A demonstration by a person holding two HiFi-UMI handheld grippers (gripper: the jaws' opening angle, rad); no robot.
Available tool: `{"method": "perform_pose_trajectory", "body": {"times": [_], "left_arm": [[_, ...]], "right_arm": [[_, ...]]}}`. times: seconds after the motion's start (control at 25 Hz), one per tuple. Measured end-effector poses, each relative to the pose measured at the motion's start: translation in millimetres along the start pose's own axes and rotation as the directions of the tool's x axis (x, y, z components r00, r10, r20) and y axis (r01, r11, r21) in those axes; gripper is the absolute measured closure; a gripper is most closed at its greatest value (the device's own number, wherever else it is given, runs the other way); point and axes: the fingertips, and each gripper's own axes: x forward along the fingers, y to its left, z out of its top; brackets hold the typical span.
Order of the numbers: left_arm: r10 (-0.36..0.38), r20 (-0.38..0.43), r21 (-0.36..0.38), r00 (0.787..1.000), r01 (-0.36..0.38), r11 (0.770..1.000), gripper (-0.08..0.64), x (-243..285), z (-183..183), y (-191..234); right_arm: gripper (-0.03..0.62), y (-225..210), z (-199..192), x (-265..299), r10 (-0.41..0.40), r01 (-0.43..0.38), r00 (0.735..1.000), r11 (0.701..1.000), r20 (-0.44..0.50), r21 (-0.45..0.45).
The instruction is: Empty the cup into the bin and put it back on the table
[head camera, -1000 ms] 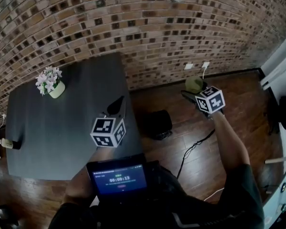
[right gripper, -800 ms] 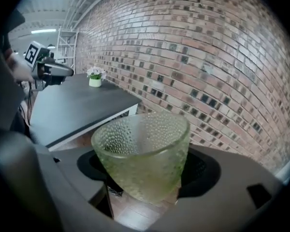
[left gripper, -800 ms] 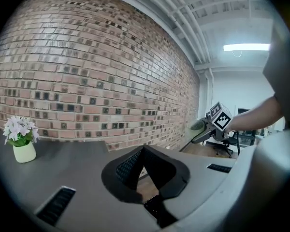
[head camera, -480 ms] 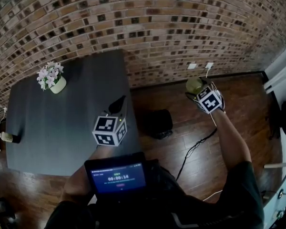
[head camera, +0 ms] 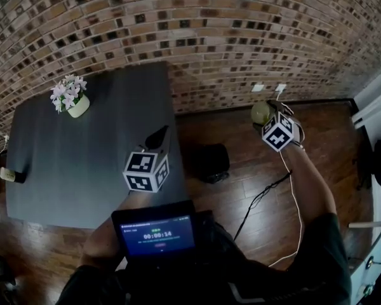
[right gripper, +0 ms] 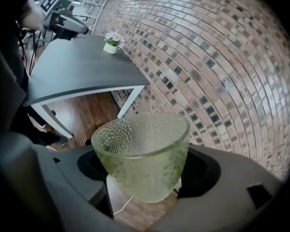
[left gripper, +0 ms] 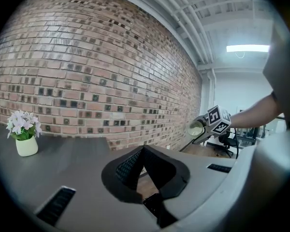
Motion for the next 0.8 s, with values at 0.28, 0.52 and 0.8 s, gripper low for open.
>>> {"method": "perform_pose_trajectory", "body": {"times": [0.28, 0.52, 0.8], "left_arm": [[0.033, 0.005, -0.001, 0.999, -0.033, 0.999, 0.568, -3.5, 0.8, 12.4], [0.042, 0.017, -0.01, 0.999, -0.042, 0.999, 0.568, -6.4, 5.0, 26.7], [0.056, 0.034, -0.022, 0.998, -0.055, 0.998, 0.568, -7.2, 10.5, 37.2]], "right_arm": [[0.19, 4.3, 11.8, 1.0, -0.01, 0.005, 0.999, 0.993, -0.039, -0.117], [0.191, 5.2, 33.7, -8.7, -0.044, 0.035, 0.998, 0.979, -0.044, -0.2], [0.191, 6.1, 30.7, -7.6, -0.055, 0.032, 0.995, 0.964, -0.079, -0.265]]}}
